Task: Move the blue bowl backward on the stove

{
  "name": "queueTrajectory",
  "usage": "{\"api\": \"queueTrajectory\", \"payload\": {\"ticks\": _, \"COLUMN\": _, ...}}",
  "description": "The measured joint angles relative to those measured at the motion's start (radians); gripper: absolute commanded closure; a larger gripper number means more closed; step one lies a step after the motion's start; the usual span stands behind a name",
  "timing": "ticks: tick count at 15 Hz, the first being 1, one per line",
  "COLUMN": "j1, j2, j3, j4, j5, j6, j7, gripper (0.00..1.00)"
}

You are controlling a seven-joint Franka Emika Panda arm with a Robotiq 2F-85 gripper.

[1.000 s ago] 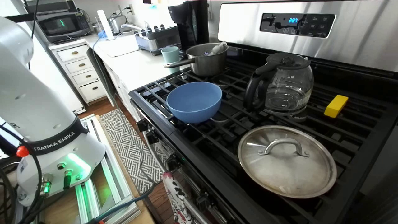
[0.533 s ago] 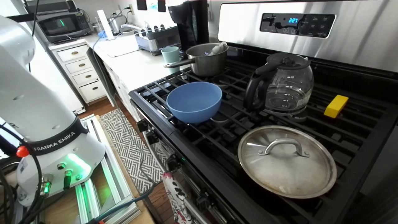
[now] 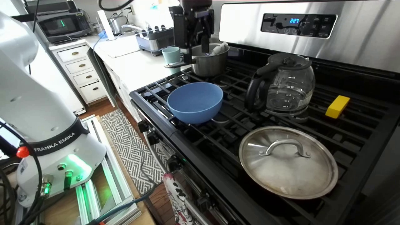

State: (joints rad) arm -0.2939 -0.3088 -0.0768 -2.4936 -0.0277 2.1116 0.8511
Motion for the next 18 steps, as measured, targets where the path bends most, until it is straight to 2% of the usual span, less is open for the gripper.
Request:
{"api": "queueTrajectory", "payload": {"ticks": 3, "j1": 0.002, "j2": 0.044, "j3": 0.001, "j4": -0.041, "j5": 0.000, "j6": 0.107, "j7": 0.034, "gripper": 0.00}}
{"api": "queueTrajectory", "payload": {"ticks": 11, "j1": 0.020, "j2": 0.072, "j3": -0.002, "j4": -0.045, "j5": 0.014, "j6": 0.114, "j7": 0.030, "gripper": 0.00}}
{"api": "queueTrajectory", "payload": {"ticks": 18, "j1": 0.064, "j2": 0.219, "j3": -0.003, "j4": -0.039, "j5": 0.059, "j6": 0.199, "j7": 0.026, "gripper": 0.00}}
